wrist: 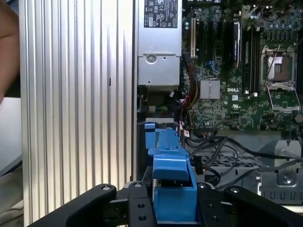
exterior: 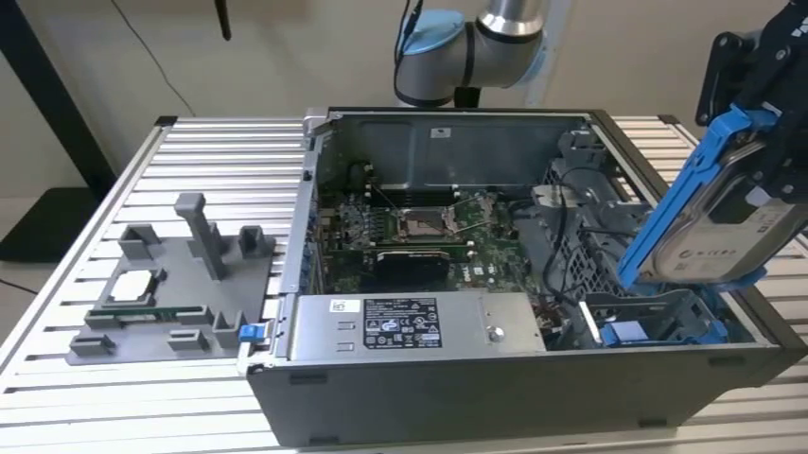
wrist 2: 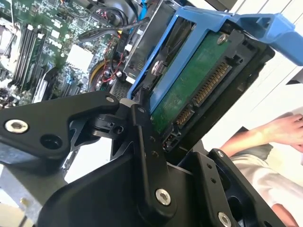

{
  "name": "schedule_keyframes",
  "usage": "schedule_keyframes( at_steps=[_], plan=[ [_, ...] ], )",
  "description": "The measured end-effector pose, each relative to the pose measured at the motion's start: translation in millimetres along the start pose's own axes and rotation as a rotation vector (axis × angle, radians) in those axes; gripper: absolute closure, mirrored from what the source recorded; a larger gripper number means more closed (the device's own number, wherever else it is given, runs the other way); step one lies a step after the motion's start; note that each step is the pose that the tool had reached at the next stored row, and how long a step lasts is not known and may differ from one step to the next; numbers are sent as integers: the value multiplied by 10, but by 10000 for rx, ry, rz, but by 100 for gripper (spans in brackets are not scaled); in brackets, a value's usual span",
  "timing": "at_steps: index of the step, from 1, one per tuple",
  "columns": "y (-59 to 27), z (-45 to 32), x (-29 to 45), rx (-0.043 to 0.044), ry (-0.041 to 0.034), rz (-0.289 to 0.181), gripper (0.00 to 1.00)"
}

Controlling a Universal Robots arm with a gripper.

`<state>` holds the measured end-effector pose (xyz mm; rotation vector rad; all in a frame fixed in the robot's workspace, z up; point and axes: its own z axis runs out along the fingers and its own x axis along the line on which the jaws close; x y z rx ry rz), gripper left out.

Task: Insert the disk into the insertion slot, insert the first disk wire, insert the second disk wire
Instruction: 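Insert the disk into the insertion slot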

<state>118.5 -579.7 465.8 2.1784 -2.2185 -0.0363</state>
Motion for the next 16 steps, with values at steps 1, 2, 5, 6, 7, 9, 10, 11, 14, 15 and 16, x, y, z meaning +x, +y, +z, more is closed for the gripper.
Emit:
schedule_keyframes(
  at_steps=[1, 2, 5, 6, 7, 9, 10, 11, 14, 15, 16],
  plan=[
    [0, 4, 0, 0, 2, 0, 100],
    [0, 10, 0, 0, 1, 0, 100],
    [4, 26, 0, 0, 2, 1, 100],
    [6, 35, 0, 0, 0, 2, 100],
    [8, 42, -2, 0, 0, 1, 100],
    [11, 55, -9, 0, 1, 4, 100],
    [12, 62, -11, 0, 2, 5, 100],
    [13, 71, -13, 0, 2, 6, 100],
    [15, 95, -20, 0, 8, 8, 100],
    [16, 103, -22, 0, 8, 9, 100],
    [16, 111, -24, 0, 8, 10, 100]
  ],
)
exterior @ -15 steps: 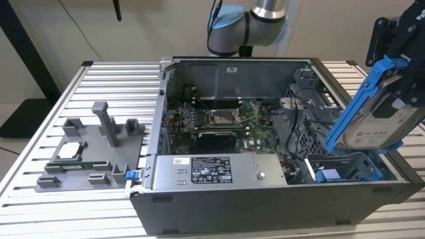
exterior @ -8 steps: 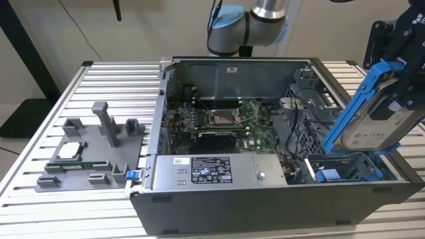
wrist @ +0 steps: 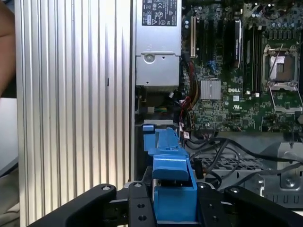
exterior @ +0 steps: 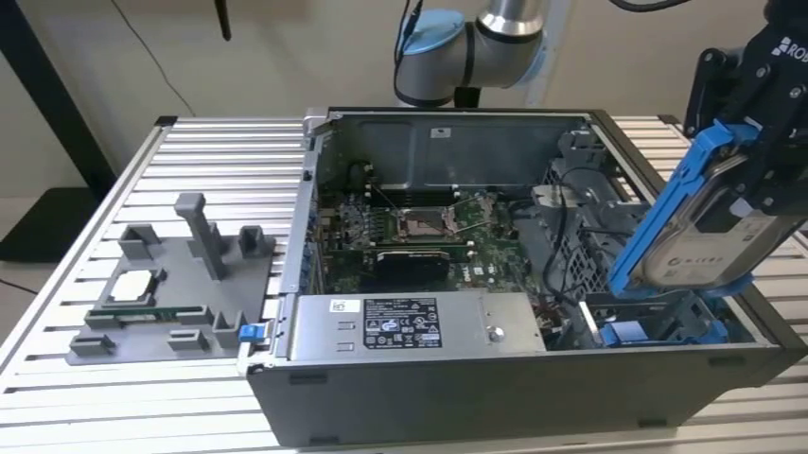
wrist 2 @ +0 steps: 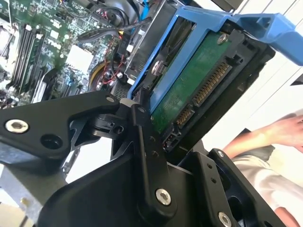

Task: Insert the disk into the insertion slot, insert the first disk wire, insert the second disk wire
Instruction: 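Insert the disk into the insertion slot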

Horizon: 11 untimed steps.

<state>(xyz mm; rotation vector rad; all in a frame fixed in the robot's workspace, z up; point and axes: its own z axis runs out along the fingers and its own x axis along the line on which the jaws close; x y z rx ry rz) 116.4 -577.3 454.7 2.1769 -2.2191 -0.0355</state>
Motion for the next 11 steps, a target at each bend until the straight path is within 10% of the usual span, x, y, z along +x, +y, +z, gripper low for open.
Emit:
schedule_keyframes(
  at_steps=[11],
  plan=[
    [-1, 84, -7, 0, 0, 3, 100]
  ],
)
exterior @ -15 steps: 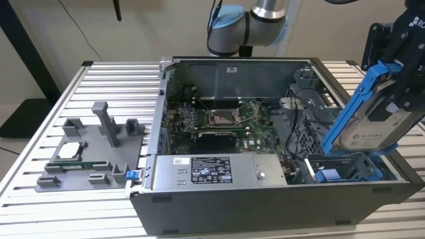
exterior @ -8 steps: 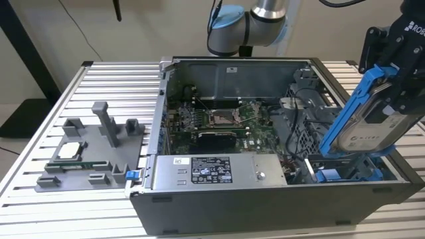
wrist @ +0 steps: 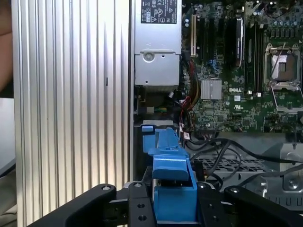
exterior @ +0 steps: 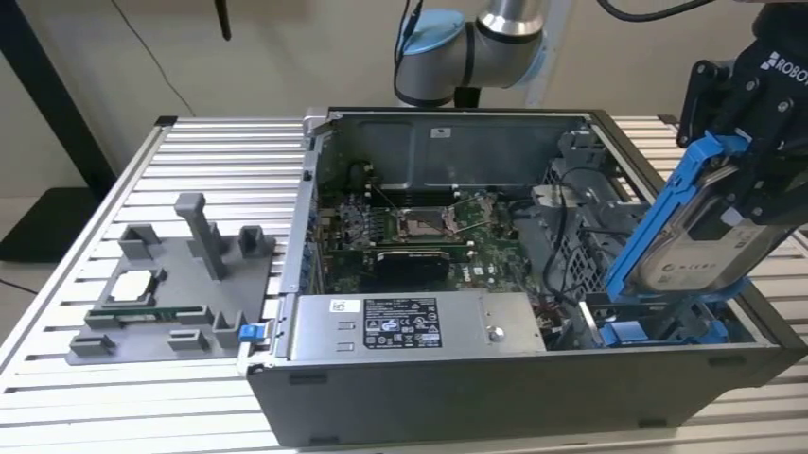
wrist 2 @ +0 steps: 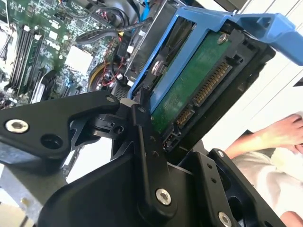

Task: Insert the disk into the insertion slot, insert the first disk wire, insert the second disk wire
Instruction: 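Insert the disk into the insertion slot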

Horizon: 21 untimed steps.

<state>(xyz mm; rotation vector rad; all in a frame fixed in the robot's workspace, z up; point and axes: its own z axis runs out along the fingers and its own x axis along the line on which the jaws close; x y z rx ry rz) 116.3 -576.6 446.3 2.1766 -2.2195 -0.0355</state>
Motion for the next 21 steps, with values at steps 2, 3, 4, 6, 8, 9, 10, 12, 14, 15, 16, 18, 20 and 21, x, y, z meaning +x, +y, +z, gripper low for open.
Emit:
schedule_keyframes(
  at_steps=[2, 3, 4, 6, 8, 9, 10, 12, 14, 15, 16, 18, 20, 21],
  plan=[
    [0, 18, -5, 0, 2, 0, 100],
    [-1, 29, -7, 0, 2, 0, 100],
    [-1, 40, -9, 0, 0, 0, 100],
    [-2, 61, -12, 0, 1, 0, 100],
    [-3, 81, -15, 0, 2, 0, 100],
    [-3, 92, -18, 0, 3, 0, 100],
    [-3, 103, -20, 0, 3, 0, 100],
    [-4, 125, -24, 0, 1, 0, 100],
    [-5, 144, -34, 0, 5, 0, 100],
    [-5, 155, -40, 0, 3, 0, 100],
    [-5, 165, -44, 0, 2, 1, 100],
    [-6, 186, -50, 0, 2, 0, 100],
    [-7, 201, -51, 0, 3, 0, 100],
    [-7, 209, -51, 0, 3, 0, 100]
  ],
)
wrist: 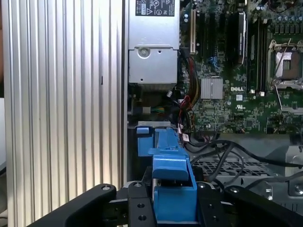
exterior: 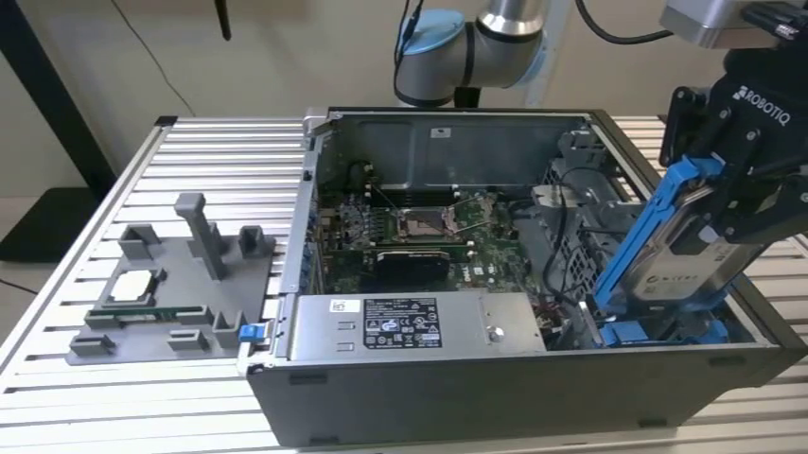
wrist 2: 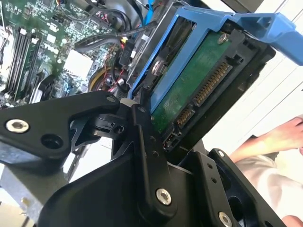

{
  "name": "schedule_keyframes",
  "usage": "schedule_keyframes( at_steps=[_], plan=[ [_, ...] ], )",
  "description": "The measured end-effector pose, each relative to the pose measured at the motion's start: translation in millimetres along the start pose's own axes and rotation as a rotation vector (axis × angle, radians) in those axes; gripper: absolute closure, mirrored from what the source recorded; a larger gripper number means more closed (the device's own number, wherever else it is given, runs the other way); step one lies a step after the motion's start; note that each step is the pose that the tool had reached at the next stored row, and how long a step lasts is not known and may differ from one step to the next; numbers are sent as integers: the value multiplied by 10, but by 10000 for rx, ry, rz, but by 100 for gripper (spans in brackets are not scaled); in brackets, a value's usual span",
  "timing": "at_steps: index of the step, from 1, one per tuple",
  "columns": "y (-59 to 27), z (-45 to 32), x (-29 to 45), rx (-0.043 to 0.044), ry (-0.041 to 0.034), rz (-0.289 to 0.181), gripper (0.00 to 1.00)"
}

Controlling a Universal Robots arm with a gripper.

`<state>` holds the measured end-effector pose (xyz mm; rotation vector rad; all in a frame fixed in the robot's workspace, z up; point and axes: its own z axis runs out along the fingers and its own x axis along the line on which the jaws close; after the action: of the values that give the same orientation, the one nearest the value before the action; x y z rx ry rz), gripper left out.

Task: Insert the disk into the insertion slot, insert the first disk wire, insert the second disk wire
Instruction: 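Insert the disk into the insertion slot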

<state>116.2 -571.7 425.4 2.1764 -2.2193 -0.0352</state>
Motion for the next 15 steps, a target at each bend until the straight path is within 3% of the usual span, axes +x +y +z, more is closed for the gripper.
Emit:
schedule_keyframes(
  at_steps=[15],
  plan=[
    [-8, 134, -5, 0, -12, 0, 100]
  ],
)
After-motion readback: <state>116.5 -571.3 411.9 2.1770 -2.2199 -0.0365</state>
